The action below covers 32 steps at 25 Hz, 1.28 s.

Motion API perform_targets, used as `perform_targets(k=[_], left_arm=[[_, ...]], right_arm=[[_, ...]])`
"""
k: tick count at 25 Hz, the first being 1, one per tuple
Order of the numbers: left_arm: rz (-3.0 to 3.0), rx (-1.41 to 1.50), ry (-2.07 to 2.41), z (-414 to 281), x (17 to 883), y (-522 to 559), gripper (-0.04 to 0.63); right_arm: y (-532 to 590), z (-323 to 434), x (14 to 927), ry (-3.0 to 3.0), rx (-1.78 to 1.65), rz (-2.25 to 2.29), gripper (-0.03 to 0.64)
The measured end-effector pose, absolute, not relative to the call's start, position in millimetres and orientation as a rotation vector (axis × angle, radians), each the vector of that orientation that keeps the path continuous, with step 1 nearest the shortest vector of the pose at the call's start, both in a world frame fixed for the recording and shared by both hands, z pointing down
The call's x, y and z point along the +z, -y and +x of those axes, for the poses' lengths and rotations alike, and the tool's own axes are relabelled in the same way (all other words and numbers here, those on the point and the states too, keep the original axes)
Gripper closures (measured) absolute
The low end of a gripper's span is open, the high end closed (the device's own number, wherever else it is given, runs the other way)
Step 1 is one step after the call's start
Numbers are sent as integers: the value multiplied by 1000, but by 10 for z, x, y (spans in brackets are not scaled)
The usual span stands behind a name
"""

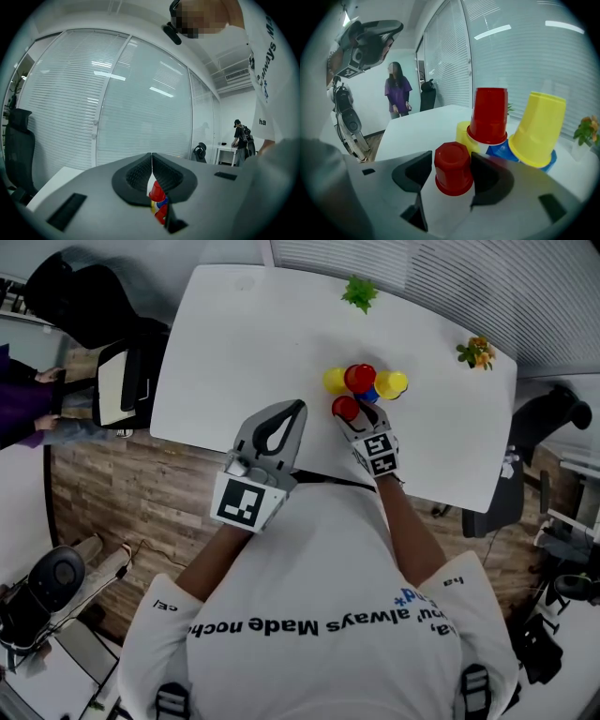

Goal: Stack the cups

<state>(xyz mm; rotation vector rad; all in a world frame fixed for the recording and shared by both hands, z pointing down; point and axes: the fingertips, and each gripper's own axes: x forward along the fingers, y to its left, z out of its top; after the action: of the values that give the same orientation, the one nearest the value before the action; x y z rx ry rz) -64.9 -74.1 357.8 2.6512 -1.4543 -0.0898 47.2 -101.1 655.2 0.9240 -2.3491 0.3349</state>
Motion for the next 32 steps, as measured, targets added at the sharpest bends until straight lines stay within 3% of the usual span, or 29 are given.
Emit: perform_targets(k=[16, 32], left_arm=[[2676, -119, 1400, -559, 3566, 796, 575], [2710, -123, 1330, -394, 3577, 857, 575]], right_arm=[[794, 474, 6126, 2386, 331, 891, 370], [973, 697, 4976, 2458, 242, 961, 370]])
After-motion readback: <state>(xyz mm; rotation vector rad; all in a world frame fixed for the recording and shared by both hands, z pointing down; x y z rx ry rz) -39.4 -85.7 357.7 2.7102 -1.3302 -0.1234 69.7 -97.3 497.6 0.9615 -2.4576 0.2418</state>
